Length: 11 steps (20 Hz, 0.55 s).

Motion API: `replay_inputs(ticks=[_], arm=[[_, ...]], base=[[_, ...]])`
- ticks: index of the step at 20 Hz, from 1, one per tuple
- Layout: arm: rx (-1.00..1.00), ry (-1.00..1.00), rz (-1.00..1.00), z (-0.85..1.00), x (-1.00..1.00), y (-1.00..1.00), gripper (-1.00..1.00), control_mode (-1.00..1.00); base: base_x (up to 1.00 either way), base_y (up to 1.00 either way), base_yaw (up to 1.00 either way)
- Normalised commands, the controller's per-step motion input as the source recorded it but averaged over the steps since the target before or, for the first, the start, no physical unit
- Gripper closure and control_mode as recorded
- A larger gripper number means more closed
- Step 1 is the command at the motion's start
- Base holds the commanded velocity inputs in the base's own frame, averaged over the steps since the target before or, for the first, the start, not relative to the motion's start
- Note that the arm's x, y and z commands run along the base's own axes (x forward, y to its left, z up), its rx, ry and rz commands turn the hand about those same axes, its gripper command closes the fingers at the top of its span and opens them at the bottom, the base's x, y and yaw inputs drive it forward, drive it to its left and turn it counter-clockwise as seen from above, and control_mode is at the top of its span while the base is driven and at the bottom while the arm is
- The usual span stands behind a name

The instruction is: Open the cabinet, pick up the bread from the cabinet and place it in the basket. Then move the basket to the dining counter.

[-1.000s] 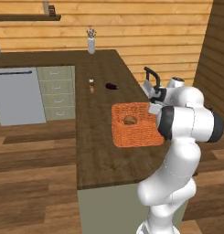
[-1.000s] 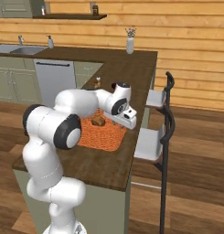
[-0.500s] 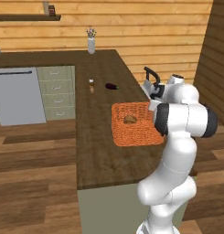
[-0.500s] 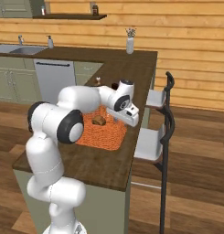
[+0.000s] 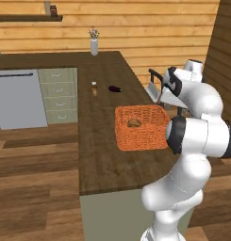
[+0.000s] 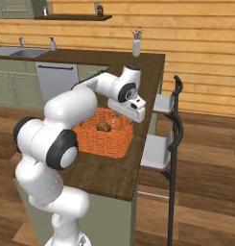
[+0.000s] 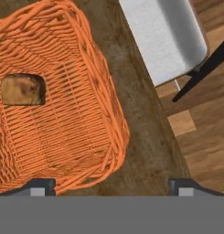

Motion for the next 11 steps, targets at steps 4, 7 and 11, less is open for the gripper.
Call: replay_inputs(ticks=[4,7,11], arm=[[-0.03,0.0,0.0,0.27,-1.0,0.59,-1.0,-1.0],[-0.09,0.0,0.0,0.17,-1.0,0.88,-1.0,-1.0],[-0.12,0.0,0.01,0.19,-1.0,1.0,-1.0,-1.0]], base=[[0.0,0.0,0.0],[0.0,0.0,0.0],[0.0,0.0,0.0]])
